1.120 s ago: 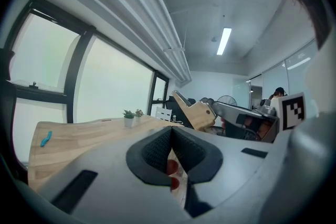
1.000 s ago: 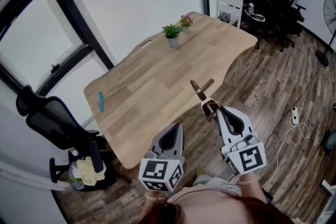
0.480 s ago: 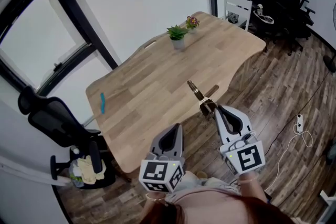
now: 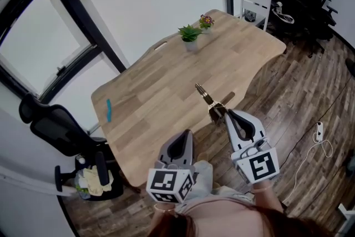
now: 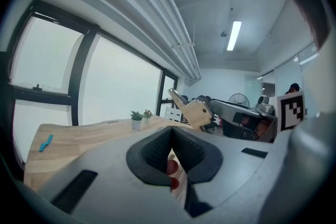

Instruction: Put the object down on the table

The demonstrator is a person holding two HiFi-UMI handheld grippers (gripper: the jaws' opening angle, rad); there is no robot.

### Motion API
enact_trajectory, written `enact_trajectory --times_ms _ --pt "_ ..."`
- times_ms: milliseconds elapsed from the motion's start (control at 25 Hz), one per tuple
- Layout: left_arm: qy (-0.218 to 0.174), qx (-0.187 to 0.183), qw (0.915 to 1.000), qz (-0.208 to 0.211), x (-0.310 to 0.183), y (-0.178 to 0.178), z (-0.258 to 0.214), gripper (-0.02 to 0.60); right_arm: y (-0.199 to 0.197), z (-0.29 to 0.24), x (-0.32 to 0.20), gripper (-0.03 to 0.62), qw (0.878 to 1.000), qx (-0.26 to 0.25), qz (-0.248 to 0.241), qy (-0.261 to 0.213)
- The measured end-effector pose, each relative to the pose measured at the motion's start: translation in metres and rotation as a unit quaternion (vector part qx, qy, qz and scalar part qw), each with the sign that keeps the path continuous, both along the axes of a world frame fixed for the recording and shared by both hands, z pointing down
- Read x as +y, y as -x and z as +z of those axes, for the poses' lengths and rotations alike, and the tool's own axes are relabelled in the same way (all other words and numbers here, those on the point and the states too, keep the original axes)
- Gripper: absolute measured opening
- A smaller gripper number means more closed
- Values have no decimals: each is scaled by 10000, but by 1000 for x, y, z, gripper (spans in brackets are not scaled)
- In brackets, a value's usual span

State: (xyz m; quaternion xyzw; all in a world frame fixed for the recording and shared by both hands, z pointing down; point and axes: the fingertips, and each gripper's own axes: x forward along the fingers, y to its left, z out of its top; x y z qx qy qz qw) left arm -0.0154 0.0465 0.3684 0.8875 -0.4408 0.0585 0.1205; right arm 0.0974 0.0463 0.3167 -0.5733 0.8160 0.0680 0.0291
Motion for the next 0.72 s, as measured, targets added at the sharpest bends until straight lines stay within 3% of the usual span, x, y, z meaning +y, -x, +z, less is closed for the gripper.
enact_trajectory --times_ms 240,720 --pt "9 34 9999 133 -29 -9 4 2 -6 13 -23 6 9997 215 57 95" --pt "11 29 9989 469 -91 -25 1 2 -5 18 -82 6 9995 170 204 192"
